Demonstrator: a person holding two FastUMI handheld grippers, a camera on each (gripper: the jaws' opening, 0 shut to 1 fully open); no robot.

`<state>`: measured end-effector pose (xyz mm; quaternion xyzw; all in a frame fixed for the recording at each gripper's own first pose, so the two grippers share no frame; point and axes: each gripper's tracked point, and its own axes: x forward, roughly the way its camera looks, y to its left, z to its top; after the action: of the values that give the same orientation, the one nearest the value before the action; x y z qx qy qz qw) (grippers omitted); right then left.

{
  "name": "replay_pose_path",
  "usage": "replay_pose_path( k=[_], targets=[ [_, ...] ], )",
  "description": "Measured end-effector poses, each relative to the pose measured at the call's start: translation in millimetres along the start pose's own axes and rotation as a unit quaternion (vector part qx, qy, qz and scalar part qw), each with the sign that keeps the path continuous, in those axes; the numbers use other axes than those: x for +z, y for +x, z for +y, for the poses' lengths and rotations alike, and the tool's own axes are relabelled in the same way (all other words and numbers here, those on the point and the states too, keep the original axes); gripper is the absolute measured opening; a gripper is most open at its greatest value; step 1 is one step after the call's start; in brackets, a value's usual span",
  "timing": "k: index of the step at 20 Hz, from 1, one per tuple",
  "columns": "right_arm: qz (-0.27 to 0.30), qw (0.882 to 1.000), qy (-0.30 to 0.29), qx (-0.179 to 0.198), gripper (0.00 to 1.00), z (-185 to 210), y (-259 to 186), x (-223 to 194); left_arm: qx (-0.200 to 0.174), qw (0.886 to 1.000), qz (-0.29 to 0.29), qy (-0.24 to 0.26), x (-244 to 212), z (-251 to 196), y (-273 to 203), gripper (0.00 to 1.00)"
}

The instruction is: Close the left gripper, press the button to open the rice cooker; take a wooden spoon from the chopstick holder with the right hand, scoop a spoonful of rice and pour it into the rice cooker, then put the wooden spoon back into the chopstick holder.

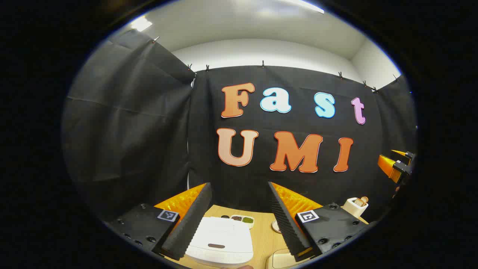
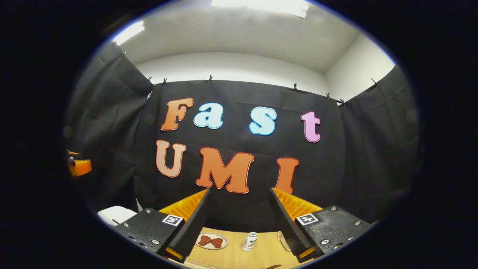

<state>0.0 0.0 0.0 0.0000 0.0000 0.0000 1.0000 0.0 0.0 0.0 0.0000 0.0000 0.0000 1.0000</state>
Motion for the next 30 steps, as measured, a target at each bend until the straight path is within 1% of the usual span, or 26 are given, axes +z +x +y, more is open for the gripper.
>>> replay_pose_path(
  k=[1, 2, 3, 6, 7, 8, 9, 10, 11, 12, 17, 25, 26, 29, 30],
  targets=[
    [0.002, 1.000, 0.001, 0.006, 0.93, -0.4, 1.5, -1.7, 0.008, 1.000, 0.000, 0.005, 0.5, 0.5, -1.7, 1.00],
    [0.004, 1.000, 0.002, 0.011, 0.96, -1.8, 2.5, -4.8, 0.018, 1.000, -0.001, 0.011, 1.7, 2.1, -4.7, 0.99],
    [0.004, 1.000, 0.003, 0.015, 0.95, -3.1, 3.3, -6.0, 0.028, 0.999, 0.000, 0.016, 2.9, 4.1, -7.0, 0.99],
    [0.002, 1.000, 0.007, 0.030, 0.94, -5.5, 7.4, -10.0, 0.038, 0.999, 0.001, 0.019, 5.4, -2.4, -15.0, 1.00],
    [0.007, 0.999, 0.009, 0.035, 0.96, -6.8, 9.6, -12.8, 0.040, 0.999, 0.003, 0.022, 5.6, -3.5, -17.2, 1.00],
    [0.013, 0.999, 0.011, 0.039, 0.95, -6.7, 10.6, -16.3, 0.045, 0.999, 0.005, 0.030, 6.0, -3.9, -19.7, 1.00],
    [0.016, 0.999, 0.015, 0.041, 0.96, -9.0, 13.0, -17.8, 0.051, 0.998, 0.004, 0.037, 7.7, -3.7, -22.0, 1.00],
    [0.014, 0.999, 0.018, 0.040, 0.95, -13.4, 13.8, -14.9, 0.049, 0.998, 0.000, 0.040, 11.4, -6.1, -23.0, 1.00],
    [0.009, 0.999, 0.018, 0.037, 0.96, -18.6, 15.6, -12.6, 0.046, 0.998, -0.004, 0.041, 14.0, -10.2, -23.9, 1.00],
    [0.007, 0.999, 0.017, 0.035, 0.95, -22.8, 16.1, -13.0, 0.045, 0.998, -0.007, 0.042, 15.9, -13.1, -23.0, 1.00],
    [-0.001, 1.000, 0.009, 0.029, 0.95, -31.7, 16.1, -17.5, 0.034, 0.999, -0.011, 0.038, 13.4, -21.7, -16.0, 1.00],
    [0.021, 1.000, 0.004, -0.003, 0.95, -59.7, 12.2, -38.6, 0.030, 0.999, -0.005, 0.028, 1.7, -5.4, 5.0, 1.00],
    [0.025, 1.000, 0.004, -0.006, 0.95, -62.6, 11.9, -42.3, 0.033, 0.999, 0.001, 0.029, -3.1, 0.4, 7.9, 1.00],
    [0.038, 0.999, 0.007, -0.017, 0.95, -71.4, 8.8, -54.3, 0.063, 0.997, 0.019, 0.030, -19.6, 31.2, 19.5, 1.00],
    [0.042, 0.999, 0.008, -0.020, 0.95, -74.5, 7.4, -57.7, 0.070, 0.997, 0.028, 0.028, -23.2, 38.6, 21.0, 0.96]
  ],
)
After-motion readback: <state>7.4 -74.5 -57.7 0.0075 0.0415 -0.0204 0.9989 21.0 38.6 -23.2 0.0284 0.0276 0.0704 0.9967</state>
